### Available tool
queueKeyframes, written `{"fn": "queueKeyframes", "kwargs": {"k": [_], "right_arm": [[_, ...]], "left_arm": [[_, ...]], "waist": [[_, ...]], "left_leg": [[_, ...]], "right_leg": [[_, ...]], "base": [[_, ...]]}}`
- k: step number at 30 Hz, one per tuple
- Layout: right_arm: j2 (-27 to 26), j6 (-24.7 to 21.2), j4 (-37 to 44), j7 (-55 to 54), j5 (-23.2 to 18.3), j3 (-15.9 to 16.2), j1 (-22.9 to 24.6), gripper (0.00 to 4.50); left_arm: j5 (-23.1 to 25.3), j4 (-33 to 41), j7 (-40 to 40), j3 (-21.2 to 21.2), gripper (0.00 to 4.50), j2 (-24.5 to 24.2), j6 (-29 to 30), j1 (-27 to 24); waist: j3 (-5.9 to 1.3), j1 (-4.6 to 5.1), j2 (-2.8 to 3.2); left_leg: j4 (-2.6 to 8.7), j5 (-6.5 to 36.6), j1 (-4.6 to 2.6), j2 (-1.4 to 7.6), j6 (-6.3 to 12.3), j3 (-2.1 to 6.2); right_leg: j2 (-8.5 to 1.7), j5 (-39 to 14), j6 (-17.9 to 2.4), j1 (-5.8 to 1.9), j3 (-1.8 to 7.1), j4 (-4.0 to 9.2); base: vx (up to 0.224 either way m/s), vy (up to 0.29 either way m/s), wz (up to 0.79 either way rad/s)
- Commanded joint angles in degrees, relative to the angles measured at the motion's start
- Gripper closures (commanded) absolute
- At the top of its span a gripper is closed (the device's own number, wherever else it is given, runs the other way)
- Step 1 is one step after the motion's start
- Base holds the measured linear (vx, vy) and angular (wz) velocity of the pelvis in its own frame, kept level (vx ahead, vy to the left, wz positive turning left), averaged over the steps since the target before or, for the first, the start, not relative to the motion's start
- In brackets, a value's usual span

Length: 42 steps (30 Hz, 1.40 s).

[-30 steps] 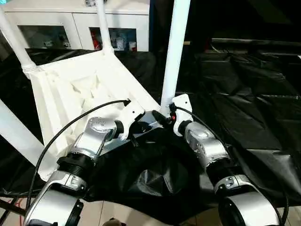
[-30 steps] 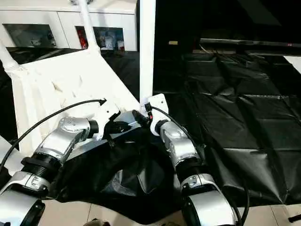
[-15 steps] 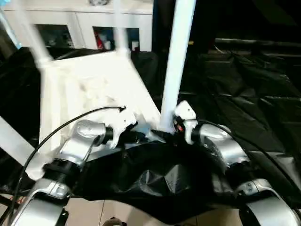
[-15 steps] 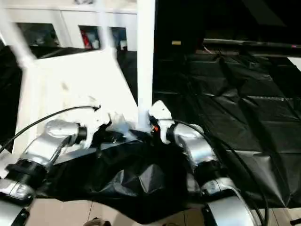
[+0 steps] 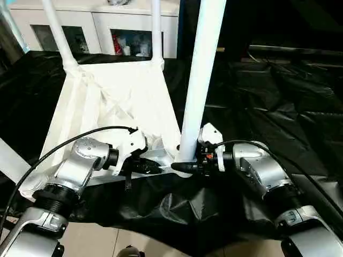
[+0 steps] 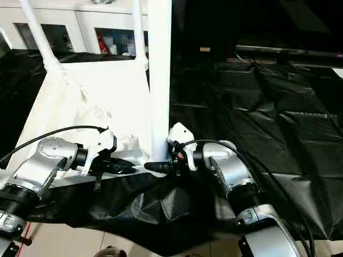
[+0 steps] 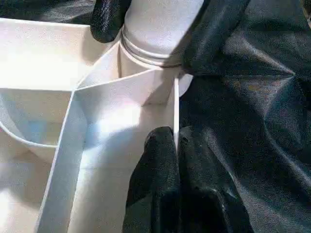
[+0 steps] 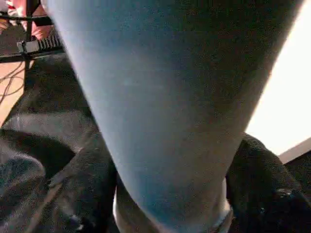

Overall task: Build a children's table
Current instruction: Rotate leg to tighten

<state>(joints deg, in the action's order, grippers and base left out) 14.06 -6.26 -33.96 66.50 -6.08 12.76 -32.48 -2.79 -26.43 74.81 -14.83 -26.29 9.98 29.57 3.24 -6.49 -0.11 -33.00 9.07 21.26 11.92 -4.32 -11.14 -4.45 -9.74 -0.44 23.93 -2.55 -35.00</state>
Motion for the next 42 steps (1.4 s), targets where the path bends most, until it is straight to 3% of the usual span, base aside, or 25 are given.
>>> {"fn": "queueKeyframes", "kwargs": {"k": [1,2,4,7,8,9,11,13,14,15,16,19,22,26,31,36,42], "right_arm": [[-1.3,-0.8,1.4,-0.9,-0.8,0.1,0.6,1.72],[-2.5,-0.5,0.0,-4.6,-0.2,-0.9,0.1,1.78],[-4.0,0.2,-2.3,-10.3,1.0,-2.2,-0.9,1.89],[-8.8,-0.3,-9.5,-27.3,1.2,-7.5,-4.4,1.92],[-9.0,-0.4,-9.7,-28.0,1.1,-7.7,-4.5,1.97],[-11.4,-1.1,-12.3,-35.3,0.3,-10.0,-6.0,2.04],[-12.7,-1.0,-13.5,-38.7,-0.1,-10.9,-6.6,2.04],[-14.2,-1.2,-14.7,-42.0,-0.7,-12.0,-7.1,2.20],[-14.8,-0.9,-14.8,-42.6,-0.3,-11.7,-7.2,2.20],[-15.9,-0.2,-15.0,-43.6,0.7,-10.9,-7.2,2.20],[-16.6,0.3,-15.1,-43.2,0.7,-10.6,-7.1,1.69],[-17.6,1.4,-15.3,-41.0,1.0,-10.2,-7.3,1.56],[-17.1,2.5,-15.9,-41.3,2.7,-9.3,-7.7,1.15],[-15.1,3.0,-15.3,-37.6,3.6,-7.4,-7.6,1.06],[-10.0,2.7,-10.5,-23.0,4.0,-3.1,-5.2,1.06],[-4.9,2.8,-6.4,-10.3,2.6,-0.6,-3.0,1.06],[-2.1,1.6,-3.5,-4.0,1.5,0.8,-1.7,1.06]], "left_arm": [[-2.1,1.7,-0.8,0.1,4.50,1.7,0.2,1.0],[-2.0,1.0,-2.7,0.9,4.50,2.6,0.6,1.5],[-1.5,-0.1,-5.8,1.9,4.50,3.7,1.3,2.2],[0.6,-4.1,-16.1,4.1,4.50,7.0,3.1,5.4],[0.6,-4.2,-16.5,4.2,4.50,7.2,3.2,5.6],[0.9,-5.8,-20.8,5.2,4.50,9.1,4.4,7.2],[1.1,-6.7,-23.3,5.7,4.50,10.2,5.0,8.0],[1.4,-7.7,-26.3,6.2,4.50,11.5,4.9,9.0],[1.4,-7.8,-27.0,6.3,4.50,12.0,4.9,9.2],[1.3,-7.9,-28.0,6.3,4.50,13.2,4.6,9.5],[1.2,-7.9,-28.4,6.3,4.50,13.8,4.6,9.6],[1.3,-7.1,-26.7,5.1,4.50,14.0,3.8,9.0],[1.6,-6.6,-25.0,4.4,4.50,13.4,3.0,8.2],[0.9,-4.8,-21.1,3.3,4.50,11.3,1.9,6.5],[0.0,-1.7,-13.1,1.6,4.50,7.3,0.0,3.8],[-1.7,1.6,-4.3,0.2,4.50,3.4,-1.4,1.7],[-1.9,2.6,-1.3,-0.3,4.50,1.8,-1.6,1.0]], "waist": [[-4.03,0.28,-0.01],[-4.02,0.25,0.25],[-3.98,0.52,-0.01],[-3.82,1.49,-0.01],[-3.72,1.69,0.05],[-3.94,2.05,0.05],[-4.02,2.35,0.09],[-4.29,2.53,0.13],[-4.29,2.53,0.13],[-4.58,2.60,0.17],[-4.57,2.57,0.16],[-4.42,2.57,0.26],[-4.24,2.63,0.34],[-4.21,2.78,0.42],[-4.12,2.50,0.29],[-4.02,1.69,0.24],[-3.96,0.87,0.21]], "left_leg": [[3.52,14.5,-0.95,1.27,1.07,0.36],[3.51,14.5,-0.92,1.23,0.81,0.42],[3.63,15.1,-0.81,1.07,0.27,0.53],[3.81,17.2,-0.93,0.76,-1.36,0.74],[3.88,17.3,-1.08,0.83,-1.83,0.78],[3.81,16.6,-0.90,0.67,-1.95,0.91],[3.73,15.8,-0.79,0.61,-1.68,0.82],[3.47,13.3,-0.62,0.56,-0.73,0.69],[3.47,13.3,-0.62,0.56,-0.73,0.69],[3.23,10.8,-0.49,0.55,0.39,0.56],[3.16,10.2,-0.47,0.53,0.75,0.51],[3.19,11.1,-0.47,0.54,2.06,0.47],[3.33,12.9,-0.64,0.63,1.42,0.52],[3.45,14.0,-0.73,0.74,0.79,0.60],[3.42,13.9,-0.67,0.90,1.93,0.53],[3.42,15.0,-0.85,1.25,1.81,0.37],[3.53,15.8,-1.03,1.27,1.10,0.39]], "right_leg": [[-2.96,-13.0,-11.8,-2.66,2.00,3.93],[-3.02,-13.0,-11.8,-2.67,2.01,3.91],[-2.99,-14.0,-11.5,-2.81,1.94,4.01],[-3.12,-19.5,-10.2,-2.68,1.93,4.47],[-3.12,-20.3,-10.0,-2.48,1.98,4.66],[-3.18,-20.2,-9.5,-2.83,1.92,4.64],[-3.01,-18.0,-9.6,-2.75,1.94,4.51],[-2.87,-11.9,-10.9,-3.05,1.96,4.01],[-2.87,-11.9,-10.9,-3.05,1.96,4.01],[-2.74,-6.6,-12.3,-3.24,1.89,3.52],[-2.72,-5.2,-12.6,-3.29,1.89,3.43],[-2.79,-5.1,-13.5,-3.45,1.78,3.51],[-2.86,-8.5,-13.1,-3.34,1.79,3.85],[-2.91,-9.8,-12.7,-3.31,1.89,3.91],[-2.78,-8.2,-13.2,-3.37,1.80,3.77],[-2.87,-10.9,-13.2,-3.09,1.86,3.75],[-2.87,-12.5,-12.6,-2.86,1.94,3.86]], "base": [[0.000,0.000,0.00],[0.000,0.000,0.00],[0.000,0.000,0.00],[0.000,0.000,0.00],[0.000,0.000,0.00],[0.000,0.000,0.00],[0.000,0.000,0.00],[0.000,0.000,0.00],[0.000,0.000,0.00],[0.000,0.000,0.00],[0.000,0.000,0.00],[0.000,0.000,0.00],[0.000,0.000,0.00],[0.000,0.000,0.00],[0.000,0.000,0.00],[0.000,0.000,0.00],[0.000,0.000,0.00]]}}
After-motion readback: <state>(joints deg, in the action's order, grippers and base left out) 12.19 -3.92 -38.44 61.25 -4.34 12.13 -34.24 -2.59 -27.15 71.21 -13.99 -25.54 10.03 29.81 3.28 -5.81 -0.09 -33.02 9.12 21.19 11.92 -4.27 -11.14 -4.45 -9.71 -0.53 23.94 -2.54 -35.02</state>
